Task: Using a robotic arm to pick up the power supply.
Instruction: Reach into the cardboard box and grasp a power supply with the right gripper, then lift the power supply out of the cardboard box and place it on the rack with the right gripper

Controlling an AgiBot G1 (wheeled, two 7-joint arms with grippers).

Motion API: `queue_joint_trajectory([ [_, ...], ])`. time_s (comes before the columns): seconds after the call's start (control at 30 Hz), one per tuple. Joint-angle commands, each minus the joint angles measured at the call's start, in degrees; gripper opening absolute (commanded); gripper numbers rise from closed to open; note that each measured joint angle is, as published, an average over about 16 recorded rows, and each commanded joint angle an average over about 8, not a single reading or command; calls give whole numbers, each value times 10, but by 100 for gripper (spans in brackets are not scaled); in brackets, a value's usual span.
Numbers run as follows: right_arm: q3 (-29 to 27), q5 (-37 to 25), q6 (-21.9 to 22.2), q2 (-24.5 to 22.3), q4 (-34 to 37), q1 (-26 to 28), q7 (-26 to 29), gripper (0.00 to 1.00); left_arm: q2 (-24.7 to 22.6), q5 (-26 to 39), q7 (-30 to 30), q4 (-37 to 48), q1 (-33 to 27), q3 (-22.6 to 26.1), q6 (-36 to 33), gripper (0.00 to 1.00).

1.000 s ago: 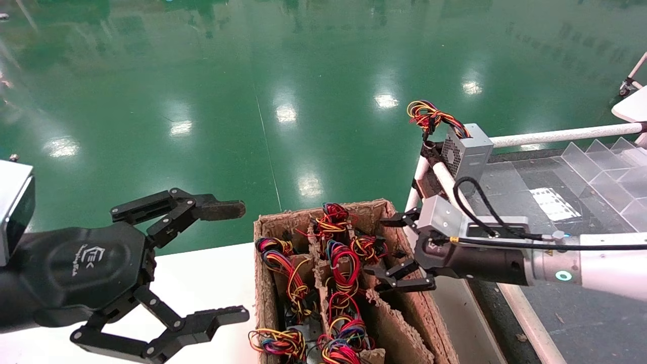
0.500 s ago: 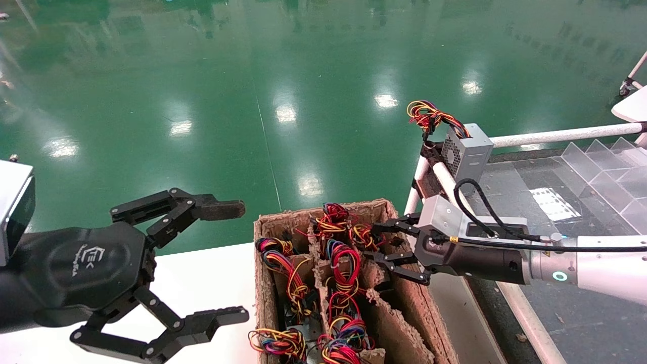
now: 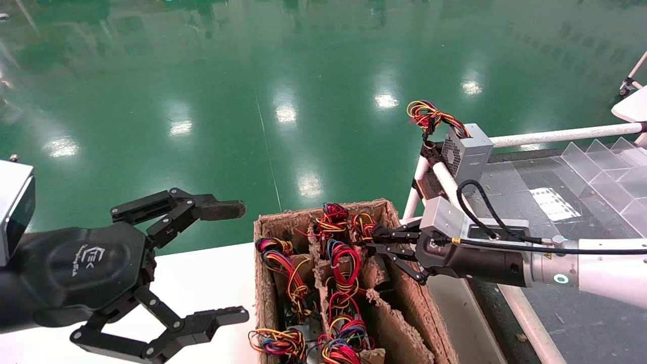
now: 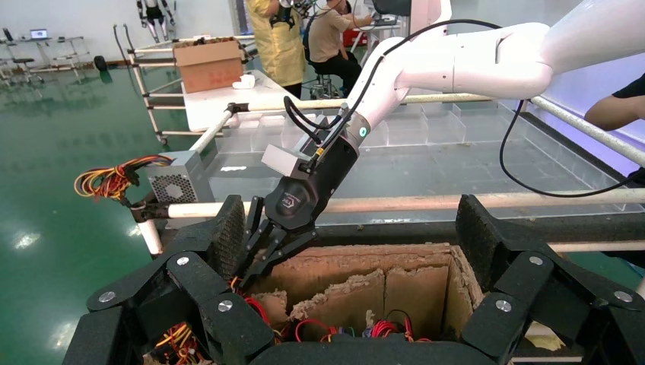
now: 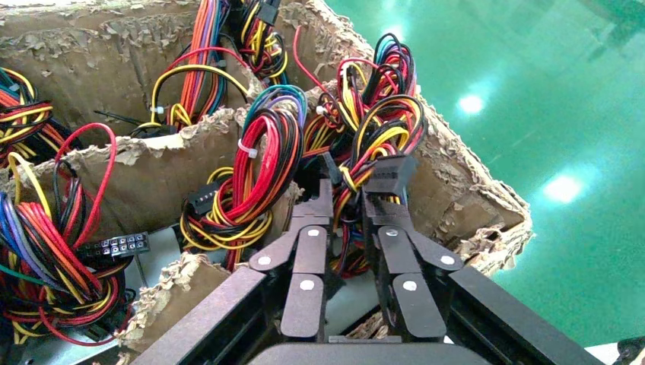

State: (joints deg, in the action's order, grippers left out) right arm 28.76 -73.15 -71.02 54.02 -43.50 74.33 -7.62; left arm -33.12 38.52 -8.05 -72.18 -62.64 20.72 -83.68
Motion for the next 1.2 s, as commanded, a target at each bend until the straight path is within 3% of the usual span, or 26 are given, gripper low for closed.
queue_joint_trajectory([
  [0.03,-1,1,0,1,3,0,0,0,0,0,0,0,0,0,0,100],
  [0.8,-73,96,29,-19,-17,-13,-16,0,0,0,0,0,0,0,0,100],
  [1.2,-117,137,61,-41,-51,28,4,0,0,0,0,0,0,0,0,100],
])
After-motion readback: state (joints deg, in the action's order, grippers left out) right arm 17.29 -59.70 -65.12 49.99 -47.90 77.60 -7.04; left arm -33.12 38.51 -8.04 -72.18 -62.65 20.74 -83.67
